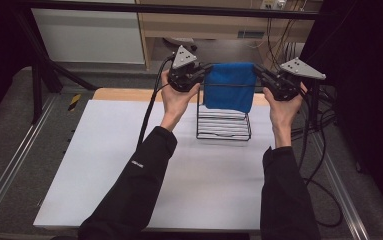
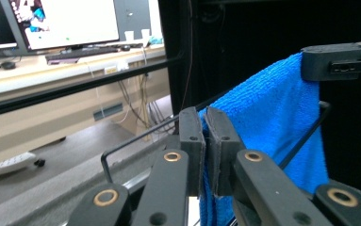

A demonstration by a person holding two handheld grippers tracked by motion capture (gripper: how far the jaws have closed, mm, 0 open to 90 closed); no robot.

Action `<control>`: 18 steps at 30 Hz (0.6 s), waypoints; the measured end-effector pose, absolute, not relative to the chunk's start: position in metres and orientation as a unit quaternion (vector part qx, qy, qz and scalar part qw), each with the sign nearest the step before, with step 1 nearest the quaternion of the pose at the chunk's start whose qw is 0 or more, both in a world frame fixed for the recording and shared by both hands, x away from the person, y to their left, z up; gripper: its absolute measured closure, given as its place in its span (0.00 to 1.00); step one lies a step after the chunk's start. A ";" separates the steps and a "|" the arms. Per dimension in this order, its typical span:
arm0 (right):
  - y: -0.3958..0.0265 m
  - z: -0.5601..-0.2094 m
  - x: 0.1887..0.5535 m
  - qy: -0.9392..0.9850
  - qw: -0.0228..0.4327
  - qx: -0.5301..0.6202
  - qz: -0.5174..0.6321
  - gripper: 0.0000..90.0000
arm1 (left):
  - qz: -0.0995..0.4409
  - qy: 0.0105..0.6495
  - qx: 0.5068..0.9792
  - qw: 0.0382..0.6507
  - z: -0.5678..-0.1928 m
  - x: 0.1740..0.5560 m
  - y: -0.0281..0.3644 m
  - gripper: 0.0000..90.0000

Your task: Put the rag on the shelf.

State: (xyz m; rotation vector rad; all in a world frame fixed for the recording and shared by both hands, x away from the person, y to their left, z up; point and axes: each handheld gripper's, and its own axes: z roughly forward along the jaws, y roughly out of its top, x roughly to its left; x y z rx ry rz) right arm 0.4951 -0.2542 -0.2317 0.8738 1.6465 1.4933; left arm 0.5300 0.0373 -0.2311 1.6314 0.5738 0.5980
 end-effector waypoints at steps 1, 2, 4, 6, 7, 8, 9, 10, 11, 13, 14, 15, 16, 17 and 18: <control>-0.254 -0.229 0.494 0.640 0.368 0.339 0.583 0.97 | 0.258 0.248 0.705 0.612 -0.229 0.529 0.038 0.96; -0.254 -0.228 0.493 0.639 0.369 0.338 0.585 0.97 | 0.257 0.248 0.704 0.614 -0.227 0.528 0.039 0.96; -0.254 -0.225 0.491 0.638 0.370 0.337 0.585 0.97 | 0.256 0.249 0.705 0.613 -0.224 0.526 0.039 0.96; -0.254 -0.224 0.489 0.638 0.370 0.336 0.585 0.97 | 0.254 0.247 0.705 0.615 -0.222 0.524 0.039 0.96; -0.254 -0.223 0.488 0.637 0.369 0.337 0.587 0.97 | 0.255 0.245 0.706 0.614 -0.221 0.523 0.039 0.96; -0.254 -0.222 0.487 0.637 0.369 0.336 0.588 0.96 | 0.255 0.243 0.706 0.614 -0.220 0.522 0.040 0.96; -0.255 -0.222 0.486 0.636 0.370 0.334 0.588 0.96 | 0.255 0.244 0.704 0.616 -0.218 0.521 0.040 0.96; -0.255 -0.221 0.486 0.635 0.370 0.334 0.590 0.96 | 0.255 0.244 0.703 0.617 -0.217 0.521 0.039 0.96; -0.255 -0.221 0.485 0.635 0.369 0.335 0.590 0.96 | 0.255 0.243 0.705 0.616 -0.216 0.521 0.040 0.96; -0.256 -0.220 0.484 0.635 0.369 0.334 0.590 0.96 | 0.252 0.241 0.703 0.619 -0.215 0.519 0.039 0.96; -0.257 -0.220 0.483 0.636 0.370 0.332 0.590 0.96 | 0.253 0.238 0.705 0.618 -0.214 0.518 0.039 0.96; -0.257 -0.219 0.482 0.635 0.369 0.333 0.592 0.96 | 0.253 0.236 0.706 0.618 -0.213 0.517 0.039 0.96; -0.258 -0.218 0.481 0.636 0.368 0.331 0.592 0.96 | 0.253 0.235 0.705 0.619 -0.212 0.516 0.039 0.96; -0.259 -0.217 0.480 0.637 0.367 0.330 0.592 0.96 | 0.253 0.233 0.707 0.617 -0.212 0.515 0.039 0.96; -0.259 -0.217 0.479 0.637 0.364 0.332 0.593 0.96 | 0.254 0.232 0.710 0.615 -0.212 0.514 0.039 0.96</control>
